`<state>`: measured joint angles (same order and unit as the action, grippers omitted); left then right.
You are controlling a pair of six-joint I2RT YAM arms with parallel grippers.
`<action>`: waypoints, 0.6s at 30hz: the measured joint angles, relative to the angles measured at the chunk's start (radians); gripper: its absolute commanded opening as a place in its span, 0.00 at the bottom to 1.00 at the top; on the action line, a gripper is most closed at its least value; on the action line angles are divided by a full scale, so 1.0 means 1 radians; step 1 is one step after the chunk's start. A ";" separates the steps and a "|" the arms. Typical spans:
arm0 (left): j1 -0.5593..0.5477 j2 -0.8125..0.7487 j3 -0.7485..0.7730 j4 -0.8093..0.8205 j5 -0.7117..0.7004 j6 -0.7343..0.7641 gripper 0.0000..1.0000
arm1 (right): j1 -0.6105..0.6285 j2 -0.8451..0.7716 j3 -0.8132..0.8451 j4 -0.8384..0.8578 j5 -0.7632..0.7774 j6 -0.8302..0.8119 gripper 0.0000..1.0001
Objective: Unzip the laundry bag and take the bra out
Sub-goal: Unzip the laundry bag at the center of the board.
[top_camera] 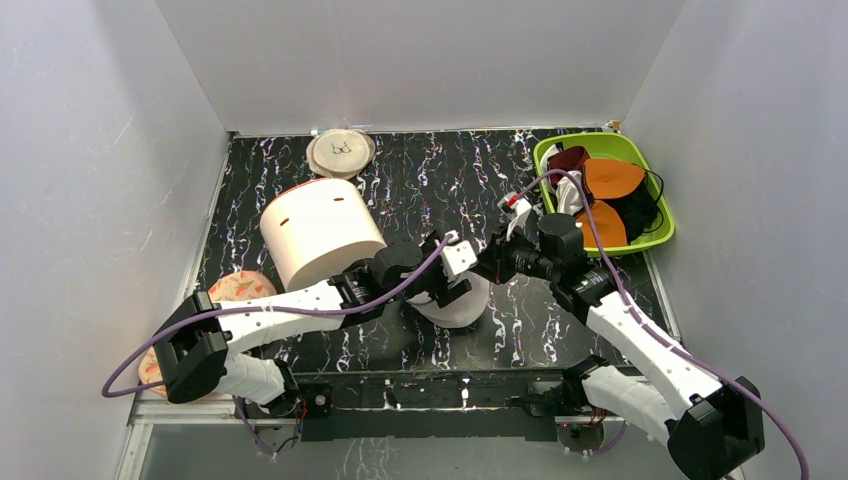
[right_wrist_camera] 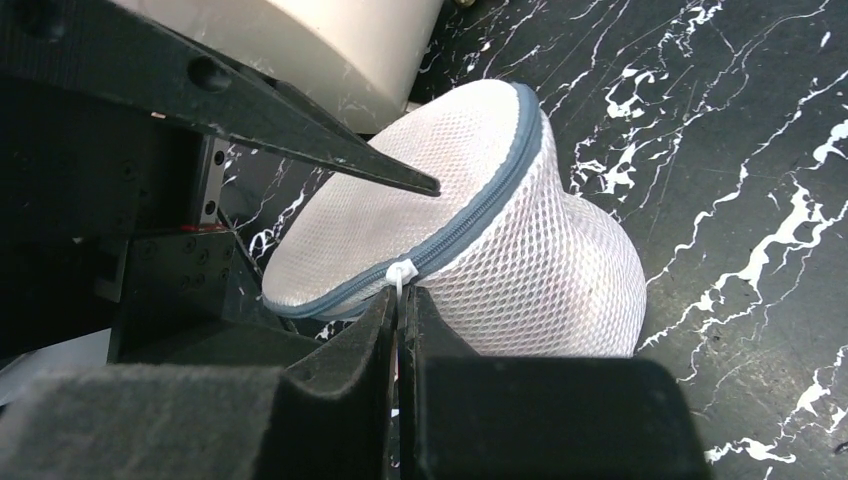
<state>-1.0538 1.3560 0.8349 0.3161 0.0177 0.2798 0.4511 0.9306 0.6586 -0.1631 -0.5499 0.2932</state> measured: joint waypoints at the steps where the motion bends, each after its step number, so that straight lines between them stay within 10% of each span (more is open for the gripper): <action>1: 0.000 0.000 0.000 -0.001 0.000 -0.006 0.74 | 0.004 0.000 0.000 0.000 0.001 0.001 0.00; 11: 0.000 0.018 0.003 -0.013 -0.069 -0.015 0.21 | 0.020 -0.014 0.000 -0.001 0.043 0.005 0.00; 18: 0.000 0.024 0.004 -0.003 -0.140 0.020 0.04 | 0.026 -0.029 0.000 -0.012 0.097 0.008 0.00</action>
<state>-1.0538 1.3796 0.8391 0.3134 -0.1226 0.3000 0.4770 0.9020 0.6586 -0.1749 -0.4526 0.3008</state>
